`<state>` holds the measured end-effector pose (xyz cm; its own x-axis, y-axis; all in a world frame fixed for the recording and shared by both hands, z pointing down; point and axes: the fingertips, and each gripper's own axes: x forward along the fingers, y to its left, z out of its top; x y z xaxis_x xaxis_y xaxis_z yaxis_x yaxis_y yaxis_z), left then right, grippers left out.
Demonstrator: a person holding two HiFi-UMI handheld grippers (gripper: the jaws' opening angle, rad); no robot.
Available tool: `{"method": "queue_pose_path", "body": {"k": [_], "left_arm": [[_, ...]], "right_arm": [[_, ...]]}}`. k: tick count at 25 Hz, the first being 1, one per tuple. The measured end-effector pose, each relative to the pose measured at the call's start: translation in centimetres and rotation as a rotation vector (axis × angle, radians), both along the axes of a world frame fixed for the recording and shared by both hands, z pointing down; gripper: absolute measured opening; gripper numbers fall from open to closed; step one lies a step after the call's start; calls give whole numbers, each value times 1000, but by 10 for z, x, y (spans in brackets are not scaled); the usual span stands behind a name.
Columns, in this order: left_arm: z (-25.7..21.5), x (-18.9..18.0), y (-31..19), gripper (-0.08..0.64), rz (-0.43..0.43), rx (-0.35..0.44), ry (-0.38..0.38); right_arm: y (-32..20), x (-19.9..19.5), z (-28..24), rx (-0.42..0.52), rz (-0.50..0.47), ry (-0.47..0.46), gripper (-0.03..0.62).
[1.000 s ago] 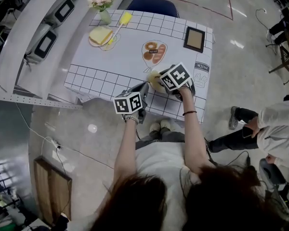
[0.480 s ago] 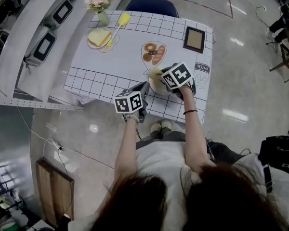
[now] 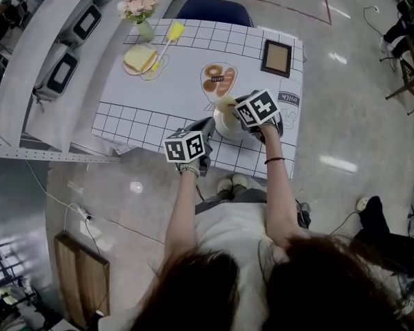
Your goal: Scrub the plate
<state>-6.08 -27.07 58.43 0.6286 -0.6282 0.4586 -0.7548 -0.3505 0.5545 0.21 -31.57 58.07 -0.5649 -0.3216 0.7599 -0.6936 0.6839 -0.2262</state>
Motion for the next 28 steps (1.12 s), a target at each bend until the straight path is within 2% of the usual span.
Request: {"method": "queue_pose_path", "body": {"k": [28], "left_arm": [[-2, 32, -1, 11, 88, 5, 7]], "right_arm": [[-1, 41, -1, 7, 104, 20, 80]]}}
